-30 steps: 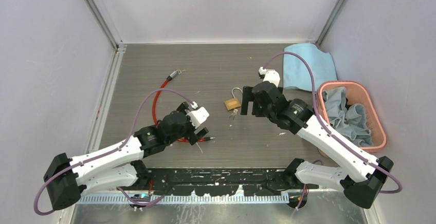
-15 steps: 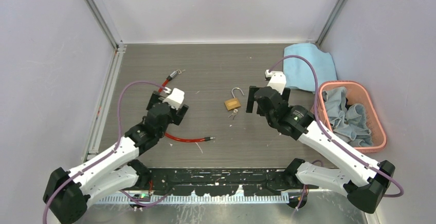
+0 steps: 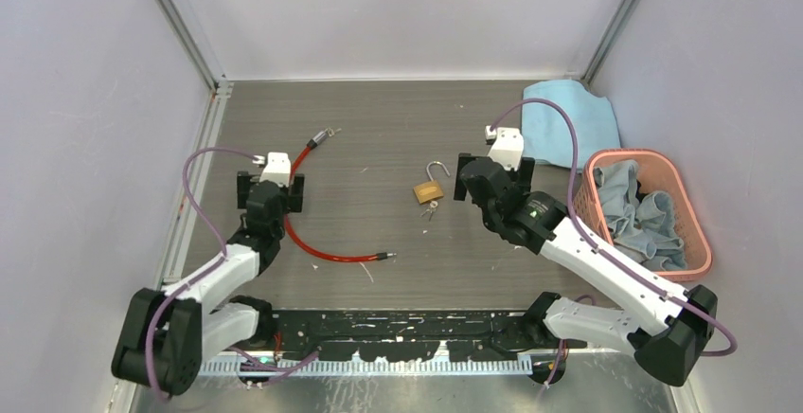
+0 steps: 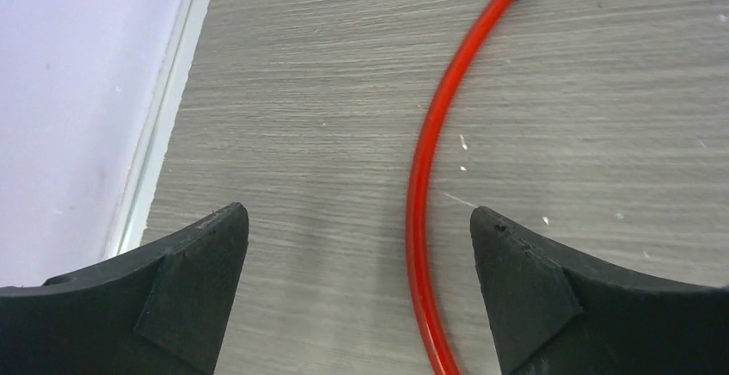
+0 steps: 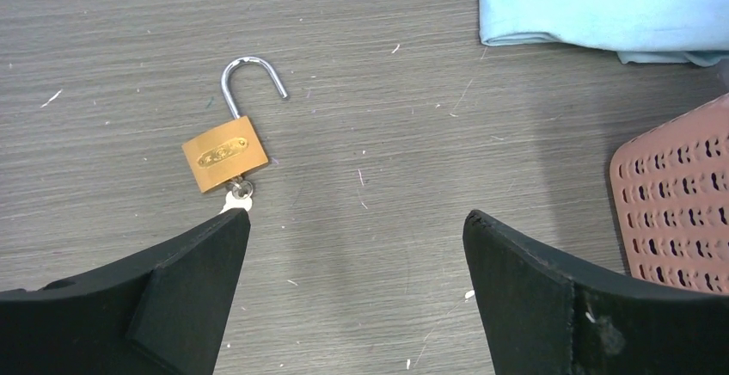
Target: Unlock with the key
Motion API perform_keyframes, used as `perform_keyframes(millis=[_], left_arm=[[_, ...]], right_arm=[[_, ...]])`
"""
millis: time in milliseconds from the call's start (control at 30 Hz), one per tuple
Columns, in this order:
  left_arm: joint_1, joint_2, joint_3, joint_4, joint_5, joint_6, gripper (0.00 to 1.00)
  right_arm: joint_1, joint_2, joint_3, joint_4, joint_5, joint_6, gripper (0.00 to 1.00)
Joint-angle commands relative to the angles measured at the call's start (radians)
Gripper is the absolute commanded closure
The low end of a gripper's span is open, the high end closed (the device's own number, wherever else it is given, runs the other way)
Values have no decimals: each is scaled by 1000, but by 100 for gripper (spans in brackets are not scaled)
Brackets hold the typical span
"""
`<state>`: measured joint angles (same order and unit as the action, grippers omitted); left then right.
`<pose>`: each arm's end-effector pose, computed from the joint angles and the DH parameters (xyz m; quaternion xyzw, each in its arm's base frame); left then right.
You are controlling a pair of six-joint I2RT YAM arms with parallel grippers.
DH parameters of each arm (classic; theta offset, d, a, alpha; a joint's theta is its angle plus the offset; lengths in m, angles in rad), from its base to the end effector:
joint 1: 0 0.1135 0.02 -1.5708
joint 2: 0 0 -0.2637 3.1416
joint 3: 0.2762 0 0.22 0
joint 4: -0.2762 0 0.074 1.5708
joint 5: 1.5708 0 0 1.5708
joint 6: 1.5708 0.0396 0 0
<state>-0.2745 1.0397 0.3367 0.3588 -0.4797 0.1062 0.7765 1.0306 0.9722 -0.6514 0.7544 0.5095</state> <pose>0.1873 -0.0338 0.2130 0.0160 0.8059 0.1466 0.5734 0.1454 0.1048 0.3202 0.0399 0.8578 -0.0352 0.5112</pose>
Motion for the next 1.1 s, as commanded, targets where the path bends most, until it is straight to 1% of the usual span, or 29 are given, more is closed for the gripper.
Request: perform_keyframes(millis=[0, 67, 167, 200, 267, 367, 433, 467, 567, 633, 833, 867, 900, 1067], left_arm=[[118, 108, 15, 211, 134, -76, 1], [153, 175, 13, 272, 164, -86, 2], [193, 275, -12, 414, 226, -100, 2], [205, 296, -16, 461, 247, -127, 3], [224, 319, -12, 475, 300, -151, 3], [255, 379, -19, 554, 364, -177, 3], [269, 416, -7, 567, 398, -186, 3], [270, 432, -2, 565, 416, -183, 4], [270, 476, 20, 560, 460, -167, 6], [270, 512, 15, 610, 463, -164, 4], [270, 506, 18, 597, 471, -161, 5], [270, 506, 18, 596, 471, -161, 3], [270, 506, 18, 595, 465, -163, 1], [270, 506, 18, 595, 470, -159, 0]], right_arm=[[-2, 1, 5, 78, 43, -22, 0], [-2, -9, -9, 113, 25, -85, 0], [-5, -40, -65, 206, 18, -174, 0], [-7, -52, -89, 240, 19, -209, 0], [-12, -75, -140, 311, 22, -250, 0], [-26, -105, -232, 447, 24, -325, 0], [-41, -120, -292, 535, 29, -352, 0], [-51, -125, -307, 552, 32, -355, 0], [-86, -129, -349, 638, -7, -384, 0], [-107, -124, -373, 701, -21, -407, 0], [-159, -83, -450, 892, -23, -512, 0], [-176, -74, -467, 929, -27, -534, 0], [-195, -65, -483, 969, -31, -545, 0], [-321, -3, -573, 1171, -84, -549, 0]])
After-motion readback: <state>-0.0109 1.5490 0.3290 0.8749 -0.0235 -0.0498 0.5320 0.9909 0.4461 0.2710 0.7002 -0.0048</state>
